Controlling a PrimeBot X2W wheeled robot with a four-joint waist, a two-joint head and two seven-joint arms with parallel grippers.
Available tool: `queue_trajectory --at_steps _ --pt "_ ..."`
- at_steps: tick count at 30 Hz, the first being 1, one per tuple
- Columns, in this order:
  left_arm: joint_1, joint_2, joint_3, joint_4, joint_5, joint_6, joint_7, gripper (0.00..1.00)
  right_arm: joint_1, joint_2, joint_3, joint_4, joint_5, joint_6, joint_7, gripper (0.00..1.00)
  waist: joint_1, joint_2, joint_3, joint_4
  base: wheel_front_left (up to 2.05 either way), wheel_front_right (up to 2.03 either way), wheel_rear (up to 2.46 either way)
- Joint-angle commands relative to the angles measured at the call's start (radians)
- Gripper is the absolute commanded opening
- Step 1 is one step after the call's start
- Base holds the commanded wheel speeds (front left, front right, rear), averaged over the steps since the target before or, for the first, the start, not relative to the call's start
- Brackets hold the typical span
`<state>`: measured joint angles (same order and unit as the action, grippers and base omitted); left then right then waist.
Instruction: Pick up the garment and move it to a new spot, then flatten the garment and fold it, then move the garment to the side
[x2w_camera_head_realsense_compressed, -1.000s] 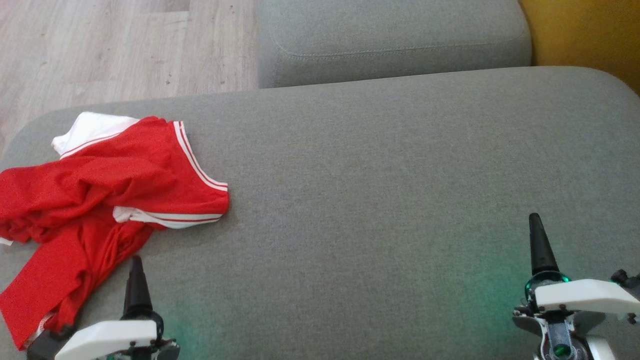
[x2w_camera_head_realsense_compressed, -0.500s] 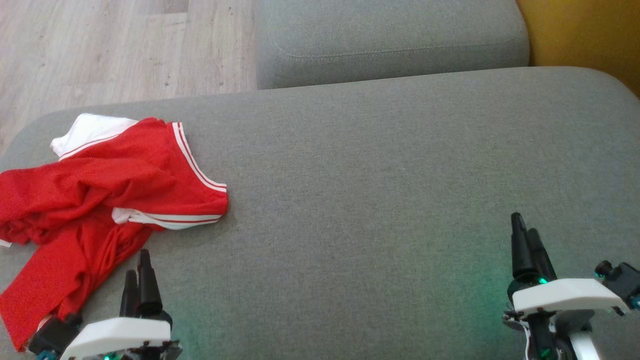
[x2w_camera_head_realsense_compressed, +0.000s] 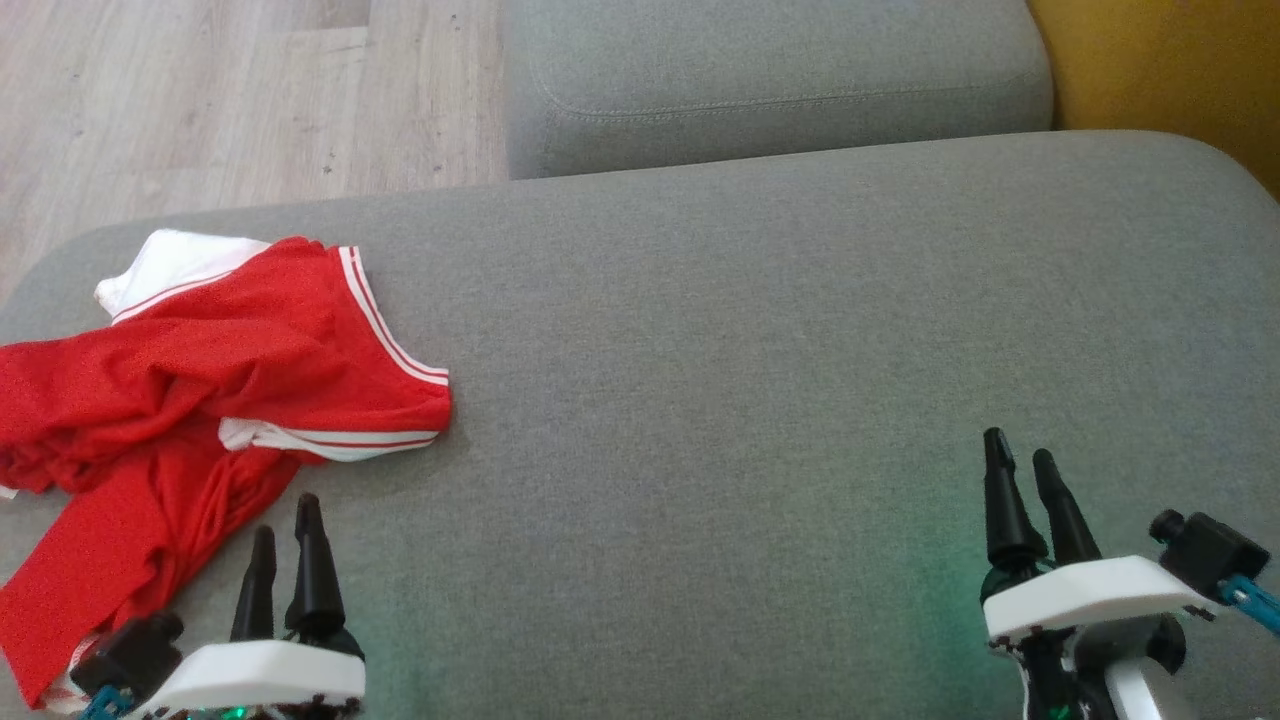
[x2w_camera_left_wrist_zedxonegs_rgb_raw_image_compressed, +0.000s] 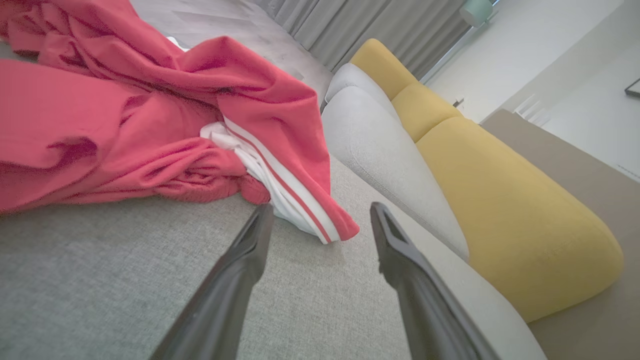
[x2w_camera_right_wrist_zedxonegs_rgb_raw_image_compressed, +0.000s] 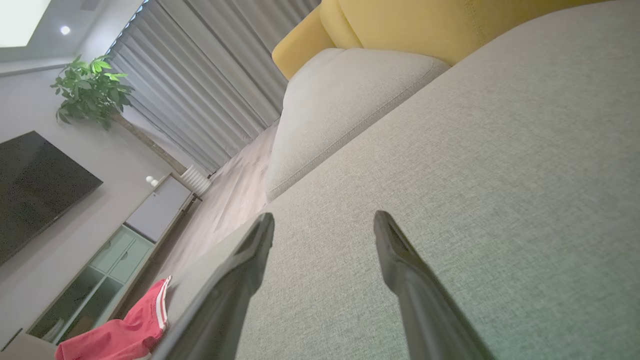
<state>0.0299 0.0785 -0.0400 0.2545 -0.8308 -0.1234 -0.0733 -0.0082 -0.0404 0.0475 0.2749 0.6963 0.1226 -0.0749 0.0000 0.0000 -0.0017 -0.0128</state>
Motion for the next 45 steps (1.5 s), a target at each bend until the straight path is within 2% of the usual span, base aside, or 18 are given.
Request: queue_trajectory --at_steps 1,24,45 --pt "-0.019 0.022 0.007 -0.036 0.036 -0.004 -0.014 1.0 -0.047 -0.01 0.02 -0.03 -0.037 0.004 -0.014 1.0 0.0 0.0 0.001 -0.001 0.0 0.0 0.0" --pt "0.005 0.065 -0.041 -0.007 0.34 0.002 -0.082 1.0 -0.045 -0.011 0.071 -0.03 -0.364 0.006 -0.081 1.0 0.0 0.0 -0.005 -0.008 0.0 0.0 0.0" --pt "0.031 0.07 -0.011 0.03 0.551 0.003 -0.142 1.0 -0.015 -0.01 0.049 -0.002 -0.549 0.007 -0.14 1.0 0.0 0.0 -0.012 -0.005 0.0 0.0 0.0"
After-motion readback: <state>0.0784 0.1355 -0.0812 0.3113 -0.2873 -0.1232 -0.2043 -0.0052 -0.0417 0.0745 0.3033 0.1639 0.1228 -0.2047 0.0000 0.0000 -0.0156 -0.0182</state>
